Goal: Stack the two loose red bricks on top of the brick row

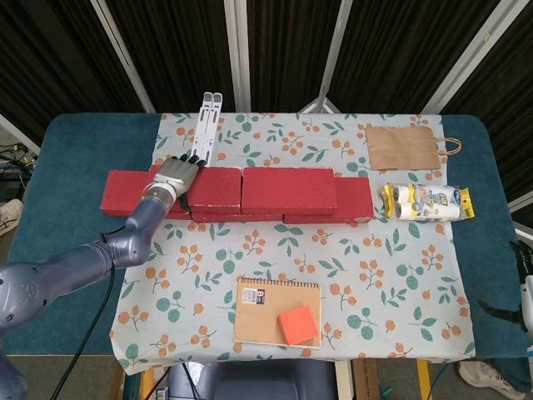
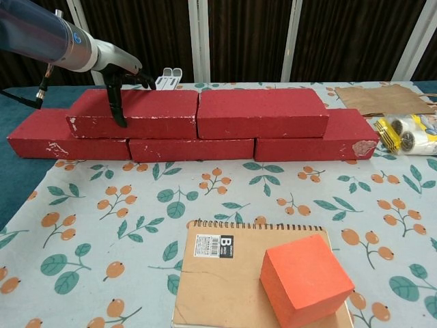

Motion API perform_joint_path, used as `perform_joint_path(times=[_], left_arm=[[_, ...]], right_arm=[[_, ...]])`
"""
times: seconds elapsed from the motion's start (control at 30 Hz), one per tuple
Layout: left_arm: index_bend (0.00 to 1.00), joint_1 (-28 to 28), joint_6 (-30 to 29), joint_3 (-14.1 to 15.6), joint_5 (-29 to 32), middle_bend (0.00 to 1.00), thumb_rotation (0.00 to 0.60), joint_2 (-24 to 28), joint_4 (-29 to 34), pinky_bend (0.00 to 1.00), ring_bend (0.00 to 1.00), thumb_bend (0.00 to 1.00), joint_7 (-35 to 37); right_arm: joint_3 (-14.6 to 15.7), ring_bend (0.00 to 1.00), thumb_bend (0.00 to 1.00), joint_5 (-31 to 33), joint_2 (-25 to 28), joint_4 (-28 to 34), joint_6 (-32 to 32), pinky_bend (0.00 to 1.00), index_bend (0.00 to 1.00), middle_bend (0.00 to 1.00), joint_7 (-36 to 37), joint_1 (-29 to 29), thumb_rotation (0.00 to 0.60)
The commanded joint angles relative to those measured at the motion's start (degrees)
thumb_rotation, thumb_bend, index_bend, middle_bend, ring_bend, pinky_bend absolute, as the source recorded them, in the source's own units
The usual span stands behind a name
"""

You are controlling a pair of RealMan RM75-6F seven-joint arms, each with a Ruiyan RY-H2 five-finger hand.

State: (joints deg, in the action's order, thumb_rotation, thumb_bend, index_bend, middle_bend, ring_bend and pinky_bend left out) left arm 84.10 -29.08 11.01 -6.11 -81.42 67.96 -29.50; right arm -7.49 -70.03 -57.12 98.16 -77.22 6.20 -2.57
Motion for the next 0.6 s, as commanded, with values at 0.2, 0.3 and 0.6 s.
perform_joint_path(times=[0.2,0.3,0.6], left_arm=[[0.00,4.40,-1.51,1.35,4.83,0.00,0.600,8.07,9.10,0.00,0.00,0.00,-1.01],[0.00,4.65,-3.51,-1.54,3.52,0.00,0.600,15.54,16.99,0.00,0.00,0.00,1.99],[0.00,-26.71,-43.85,0.60,-43.79,0.00,0.600,32.67,50.44,0.18,0.00,0.00,15.11]], right_arm=[[0.10,0.00,0.03,-0.24,0.11,0.22,-0.19,0.00,0.00,0.00,-0.17,0.12,0.600],[0.18,0.00,0.03,-0.38,0.23,0.33,-0.23,0.00,0.00,0.00,-0.07,0.20,0.600],[0.34,0.00,0.04,-2.65,-0.34,-0.96,-1.18,0.00,0.00,0.00,0.18,0.06,0.600]])
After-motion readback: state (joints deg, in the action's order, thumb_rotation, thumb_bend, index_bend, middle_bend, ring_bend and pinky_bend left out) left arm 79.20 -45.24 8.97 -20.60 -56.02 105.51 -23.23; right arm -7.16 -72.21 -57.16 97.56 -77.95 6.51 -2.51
